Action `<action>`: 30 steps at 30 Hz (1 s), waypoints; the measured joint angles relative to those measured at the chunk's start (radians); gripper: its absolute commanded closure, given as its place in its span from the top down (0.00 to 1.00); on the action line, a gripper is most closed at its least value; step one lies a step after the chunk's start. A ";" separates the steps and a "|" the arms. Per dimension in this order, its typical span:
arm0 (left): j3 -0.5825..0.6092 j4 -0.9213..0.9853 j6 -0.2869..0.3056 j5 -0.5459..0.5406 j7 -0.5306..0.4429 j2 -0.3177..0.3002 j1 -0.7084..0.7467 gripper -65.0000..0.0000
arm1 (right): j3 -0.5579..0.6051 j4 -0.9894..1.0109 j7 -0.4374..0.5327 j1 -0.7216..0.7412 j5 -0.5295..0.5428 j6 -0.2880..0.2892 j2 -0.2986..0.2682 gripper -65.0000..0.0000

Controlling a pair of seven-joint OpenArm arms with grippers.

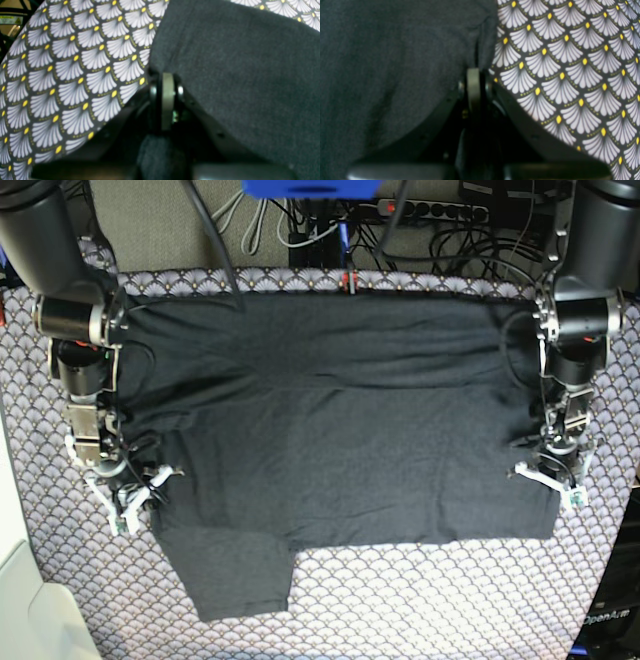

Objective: Fold the T-shirt properly
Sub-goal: 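Close both grippers on the shirt's side edges near the hem, then fold the hem half over toward the collar with both grippers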

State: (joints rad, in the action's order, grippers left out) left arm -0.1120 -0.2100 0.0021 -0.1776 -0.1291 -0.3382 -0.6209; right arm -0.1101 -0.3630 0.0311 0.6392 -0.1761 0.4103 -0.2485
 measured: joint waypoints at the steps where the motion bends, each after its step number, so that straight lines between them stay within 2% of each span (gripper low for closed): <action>1: 0.000 0.000 0.001 0.000 0.000 0.000 0.000 0.01 | 0.000 0.000 0.000 0.000 0.000 0.000 0.000 0.00; 5: 0.000 -0.015 0.000 0.000 0.018 0.000 0.001 0.01 | 0.002 -0.061 -0.047 -0.014 -0.014 0.003 0.005 0.00; 8: 0.000 -0.101 -0.003 0.000 0.134 -0.003 0.016 0.01 | 0.005 -0.158 -0.056 -0.066 -0.022 0.004 0.011 0.00; 9: 0.000 -0.146 -0.003 0.000 0.196 -0.004 0.026 0.01 | 0.005 -0.193 -0.077 -0.087 -0.020 0.004 0.011 0.00; 12: 0.000 -0.325 -0.008 0.000 0.281 -0.007 0.090 0.01 | 0.004 -0.315 -0.172 -0.136 -0.022 0.015 0.013 0.00; 14: 0.001 -0.427 -0.008 0.000 0.327 -0.005 0.129 0.01 | 0.002 -0.386 -0.183 -0.155 -0.018 0.044 0.013 0.00; 22: -0.002 -0.671 -0.007 -0.003 0.433 0.005 0.256 0.01 | 0.001 -0.567 -0.230 -0.262 -0.022 0.046 0.011 0.00; 30: -0.186 -0.837 -0.010 0.001 0.536 0.021 0.351 0.01 | 0.000 -0.780 -0.224 -0.407 -0.018 0.054 -0.003 0.00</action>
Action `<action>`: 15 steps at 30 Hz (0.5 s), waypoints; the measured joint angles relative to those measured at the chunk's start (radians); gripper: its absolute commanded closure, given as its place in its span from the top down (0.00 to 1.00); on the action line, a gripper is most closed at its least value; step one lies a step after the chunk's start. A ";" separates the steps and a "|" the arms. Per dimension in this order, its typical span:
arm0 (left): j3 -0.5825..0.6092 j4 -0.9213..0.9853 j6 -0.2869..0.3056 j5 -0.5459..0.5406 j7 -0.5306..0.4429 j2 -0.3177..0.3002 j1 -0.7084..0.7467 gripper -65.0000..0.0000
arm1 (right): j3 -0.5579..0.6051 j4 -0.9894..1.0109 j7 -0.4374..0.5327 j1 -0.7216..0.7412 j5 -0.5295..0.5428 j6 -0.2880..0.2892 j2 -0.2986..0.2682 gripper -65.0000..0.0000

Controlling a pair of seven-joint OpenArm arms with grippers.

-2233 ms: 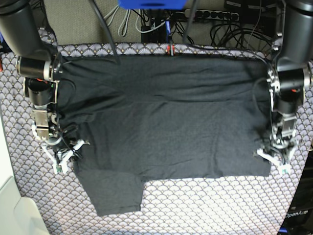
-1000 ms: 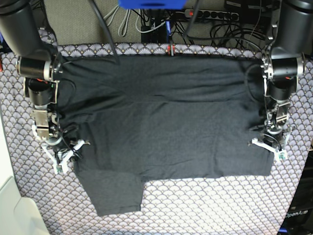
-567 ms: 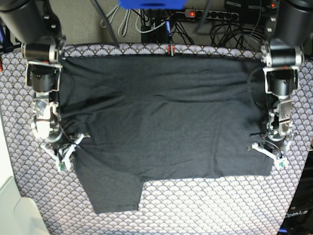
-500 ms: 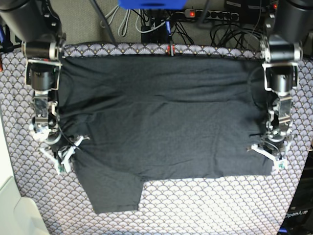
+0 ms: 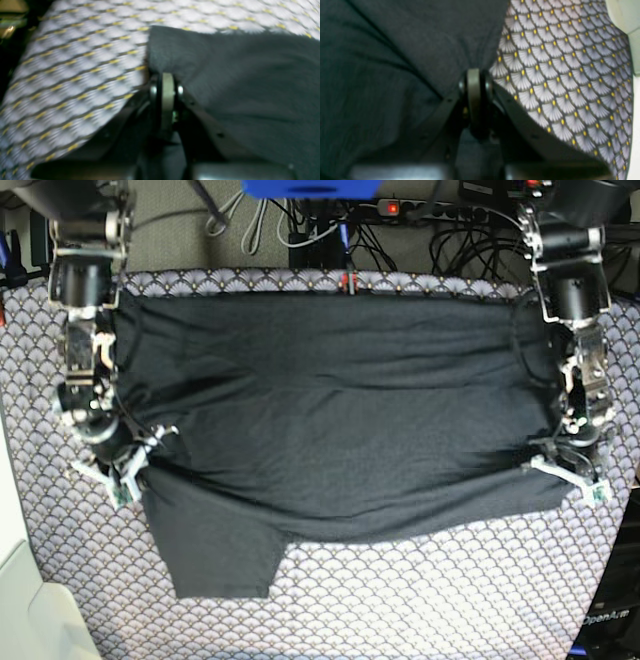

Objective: Fold the T-shirt properly
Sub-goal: 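Fold the hem half over toward the collar with both grippers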

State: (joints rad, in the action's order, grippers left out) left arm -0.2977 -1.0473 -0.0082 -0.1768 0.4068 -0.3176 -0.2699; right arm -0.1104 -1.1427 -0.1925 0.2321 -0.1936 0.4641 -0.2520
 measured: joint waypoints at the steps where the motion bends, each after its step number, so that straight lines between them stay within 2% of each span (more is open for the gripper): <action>1: -0.002 -0.019 0.004 0.001 0.011 0.003 0.010 0.01 | 0.000 -0.013 -0.006 -0.011 -0.001 0.000 0.000 0.00; 7: 0.000 -0.119 0.011 -0.004 0.046 0.010 0.050 0.01 | -0.077 -0.108 -0.006 -0.073 -0.001 0.005 -0.002 0.00; 12: -0.002 -0.167 0.008 -0.003 0.066 0.002 0.071 0.01 | -0.098 -0.163 -0.005 -0.122 0.000 0.008 0.000 0.00; 13: -0.002 -0.175 0.009 -0.004 0.066 0.002 0.074 0.01 | -0.100 -0.167 -0.006 -0.129 -0.001 0.024 0.000 0.00; 15: -0.002 -0.203 0.008 -0.002 0.064 0.002 0.093 0.01 | -0.119 -0.180 -0.006 -0.143 0.000 0.092 0.001 0.00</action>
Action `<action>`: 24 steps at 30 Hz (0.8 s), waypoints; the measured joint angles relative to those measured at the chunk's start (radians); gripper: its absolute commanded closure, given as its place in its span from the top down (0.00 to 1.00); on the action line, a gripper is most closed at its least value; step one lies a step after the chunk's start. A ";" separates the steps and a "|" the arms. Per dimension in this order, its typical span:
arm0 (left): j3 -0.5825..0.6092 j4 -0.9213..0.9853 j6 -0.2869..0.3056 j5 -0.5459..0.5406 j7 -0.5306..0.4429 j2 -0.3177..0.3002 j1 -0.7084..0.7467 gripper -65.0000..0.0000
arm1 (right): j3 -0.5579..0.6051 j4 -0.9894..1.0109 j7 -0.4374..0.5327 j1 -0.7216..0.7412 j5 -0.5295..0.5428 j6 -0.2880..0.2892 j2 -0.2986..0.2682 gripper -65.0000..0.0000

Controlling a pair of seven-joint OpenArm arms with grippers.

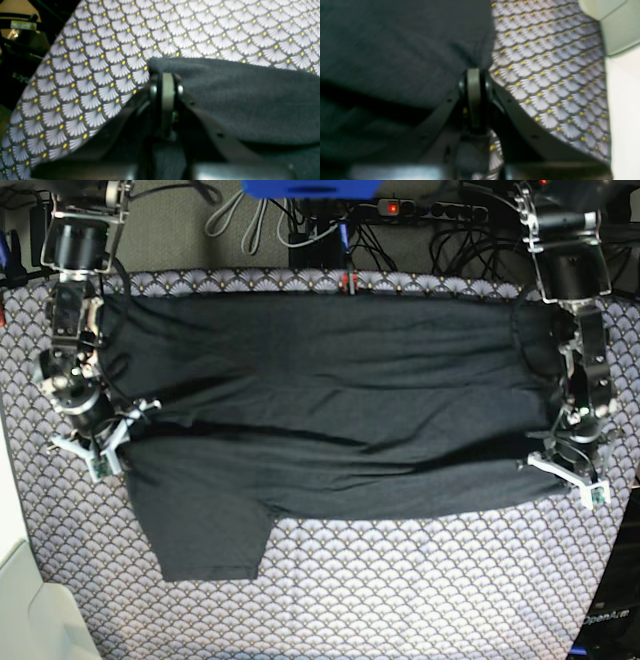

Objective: Fold the T-shirt properly
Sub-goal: 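Fold the hem half over toward the collar with both grippers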

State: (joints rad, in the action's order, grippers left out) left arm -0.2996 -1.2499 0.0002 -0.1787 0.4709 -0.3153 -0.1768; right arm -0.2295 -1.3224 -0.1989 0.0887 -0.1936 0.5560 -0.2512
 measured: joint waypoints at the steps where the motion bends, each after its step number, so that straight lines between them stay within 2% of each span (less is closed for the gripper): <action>1: 0.000 -0.017 0.000 -0.002 0.003 0.000 0.014 0.01 | -0.016 -0.011 0.000 -0.008 -0.003 0.022 0.004 0.00; 3: 0.000 -0.045 0.000 -0.002 0.001 0.000 0.037 0.01 | -0.050 -0.037 -0.001 -0.027 -0.001 0.035 0.005 0.00; 6: 0.000 -0.061 0.002 -0.002 0.016 -0.001 0.047 0.01 | -0.067 -0.082 -0.064 -0.034 -0.009 0.051 0.000 0.00; 11: -0.066 -0.062 0.003 -0.005 0.061 -0.011 0.034 0.01 | -0.066 -0.132 -0.064 -0.026 -0.005 0.126 0.000 0.00; 16: -0.098 -0.122 0.000 -0.002 0.076 -0.019 0.027 0.01 | -0.065 -0.191 -0.094 -0.028 -0.002 0.129 0.002 0.00; 18: -0.099 -0.143 0.005 -0.005 0.113 -0.017 0.021 0.01 | -0.065 -0.213 -0.124 -0.030 -0.005 0.129 0.002 0.00; 24: -0.133 -0.183 0.003 -0.005 0.154 -0.009 0.027 0.01 | -0.065 -0.293 -0.121 -0.080 -0.002 0.133 0.002 0.00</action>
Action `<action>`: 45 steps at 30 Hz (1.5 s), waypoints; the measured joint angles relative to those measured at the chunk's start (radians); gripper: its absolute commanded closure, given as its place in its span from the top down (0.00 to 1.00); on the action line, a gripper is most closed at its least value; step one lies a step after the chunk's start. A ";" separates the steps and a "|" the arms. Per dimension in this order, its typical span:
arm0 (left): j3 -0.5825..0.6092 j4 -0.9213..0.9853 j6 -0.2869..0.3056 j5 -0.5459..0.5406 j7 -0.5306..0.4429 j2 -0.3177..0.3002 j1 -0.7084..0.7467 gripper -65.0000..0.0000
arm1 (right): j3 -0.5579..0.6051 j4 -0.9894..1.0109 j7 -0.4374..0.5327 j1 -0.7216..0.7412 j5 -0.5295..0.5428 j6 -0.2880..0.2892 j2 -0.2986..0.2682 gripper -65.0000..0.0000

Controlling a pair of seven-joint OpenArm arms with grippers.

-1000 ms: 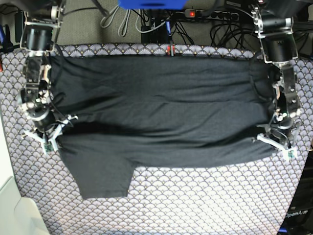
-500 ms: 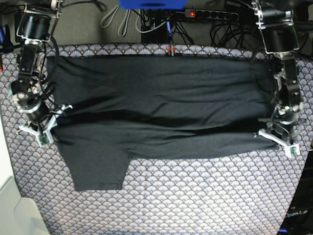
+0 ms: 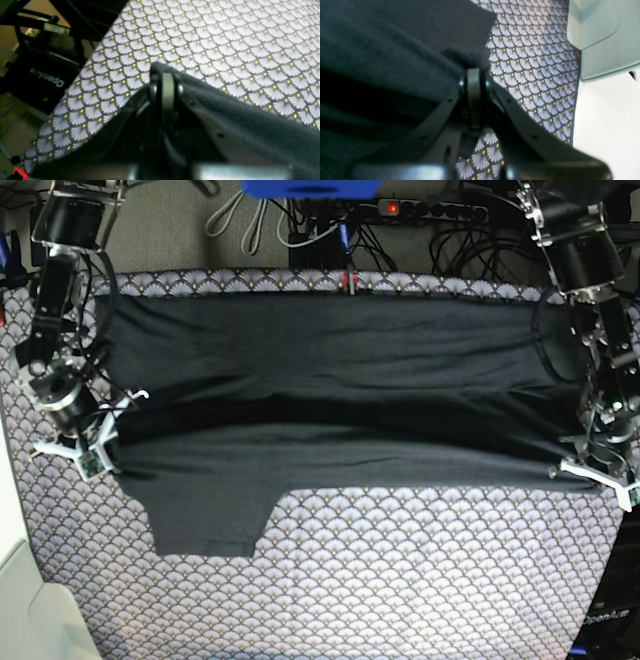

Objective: Fold the T-shirt properly
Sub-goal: 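Fold the hem half over toward the collar with both grippers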

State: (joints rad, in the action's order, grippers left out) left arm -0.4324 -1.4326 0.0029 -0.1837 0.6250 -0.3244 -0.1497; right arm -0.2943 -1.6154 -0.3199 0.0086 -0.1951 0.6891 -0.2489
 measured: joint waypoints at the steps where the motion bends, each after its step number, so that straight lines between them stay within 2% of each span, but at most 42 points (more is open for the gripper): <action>1: 0.000 0.000 0.001 0.000 0.000 0.000 0.000 0.01 | 0.000 -0.007 -0.003 -0.005 -0.001 0.003 0.000 0.00; 10: 0.000 -0.002 0.001 0.000 0.000 -0.008 0.017 0.01 | -0.034 -0.052 0.007 -0.043 0.001 0.003 0.000 0.00; 19: -0.002 -0.111 0.001 0.000 -0.001 -0.008 0.075 0.01 | -0.051 -0.107 0.002 -0.097 0.000 0.006 0.000 0.00; 24: -0.003 -0.112 0.001 0.003 0.003 -0.008 0.102 0.01 | -0.051 -0.161 0.002 -0.135 -0.002 0.006 0.000 0.00; 30: -0.089 -0.112 0.000 0.000 0.003 0.001 0.122 0.01 | -0.064 -0.202 0.005 -0.179 0.005 0.009 0.001 0.00; 35: -0.090 -0.120 0.001 0.000 0.006 0.006 0.168 0.01 | -0.100 -0.224 0.006 -0.216 0.093 0.007 -0.002 0.00; 45: -0.092 -0.179 0.001 -0.001 0.000 0.008 0.238 0.01 | -0.124 -0.238 0.006 -0.320 0.156 0.006 -0.003 0.00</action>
State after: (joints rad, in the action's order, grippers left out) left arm -0.5240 -1.6112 0.0040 -0.1848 0.6254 -0.3161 0.0879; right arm -0.4187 -1.8534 -0.3141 -0.3119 -0.0391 0.6952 -0.2520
